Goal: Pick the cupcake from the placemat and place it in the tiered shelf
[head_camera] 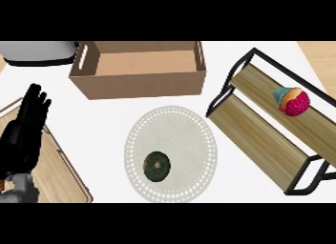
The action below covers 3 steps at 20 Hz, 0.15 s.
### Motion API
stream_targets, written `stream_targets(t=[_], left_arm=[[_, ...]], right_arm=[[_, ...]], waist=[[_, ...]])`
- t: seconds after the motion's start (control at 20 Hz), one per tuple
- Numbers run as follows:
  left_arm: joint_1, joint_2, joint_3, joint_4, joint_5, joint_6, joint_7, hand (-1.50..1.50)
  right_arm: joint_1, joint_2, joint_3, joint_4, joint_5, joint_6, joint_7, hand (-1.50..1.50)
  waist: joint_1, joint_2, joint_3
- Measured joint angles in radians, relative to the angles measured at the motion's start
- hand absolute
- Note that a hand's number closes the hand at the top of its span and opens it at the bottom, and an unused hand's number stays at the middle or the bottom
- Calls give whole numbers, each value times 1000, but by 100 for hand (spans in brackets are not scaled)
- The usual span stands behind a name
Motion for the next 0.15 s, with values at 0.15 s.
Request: stream_targets(t=[0.15], left_arm=[[9, 0, 4, 3, 0, 0, -5, 0]], right_arm=[[63, -2, 33, -5, -2, -20, -19, -150]], waist=[[-10, -3, 0]])
